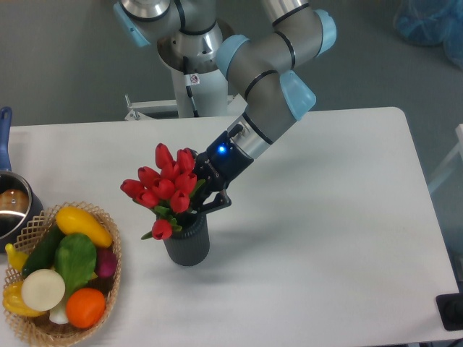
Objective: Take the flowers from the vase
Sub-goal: 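Close the gripper on the tulip stems, then lift the tulip bouquet straight up out of the grey vase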
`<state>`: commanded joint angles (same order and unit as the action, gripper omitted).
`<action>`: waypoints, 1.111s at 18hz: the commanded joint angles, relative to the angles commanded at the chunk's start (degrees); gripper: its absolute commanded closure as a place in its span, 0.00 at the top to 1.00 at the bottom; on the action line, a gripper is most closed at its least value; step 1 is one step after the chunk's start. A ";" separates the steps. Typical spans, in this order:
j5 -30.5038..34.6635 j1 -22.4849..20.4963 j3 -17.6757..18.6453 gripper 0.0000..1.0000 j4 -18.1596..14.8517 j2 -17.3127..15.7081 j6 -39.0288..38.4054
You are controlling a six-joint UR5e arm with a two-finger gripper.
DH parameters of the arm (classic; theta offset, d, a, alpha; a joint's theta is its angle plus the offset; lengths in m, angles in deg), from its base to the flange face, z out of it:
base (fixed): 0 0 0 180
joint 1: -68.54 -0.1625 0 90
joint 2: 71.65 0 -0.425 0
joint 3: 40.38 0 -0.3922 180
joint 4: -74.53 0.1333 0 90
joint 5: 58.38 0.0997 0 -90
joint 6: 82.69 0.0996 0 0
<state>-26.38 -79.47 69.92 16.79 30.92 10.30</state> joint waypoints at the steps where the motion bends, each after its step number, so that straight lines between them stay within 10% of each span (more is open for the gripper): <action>1: -0.70 -0.09 0.00 0.44 0.00 0.00 0.00; 20: -7.74 -1.85 -1.23 0.44 -0.17 -1.23 -2.63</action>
<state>-34.12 -81.31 68.69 16.61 29.69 7.66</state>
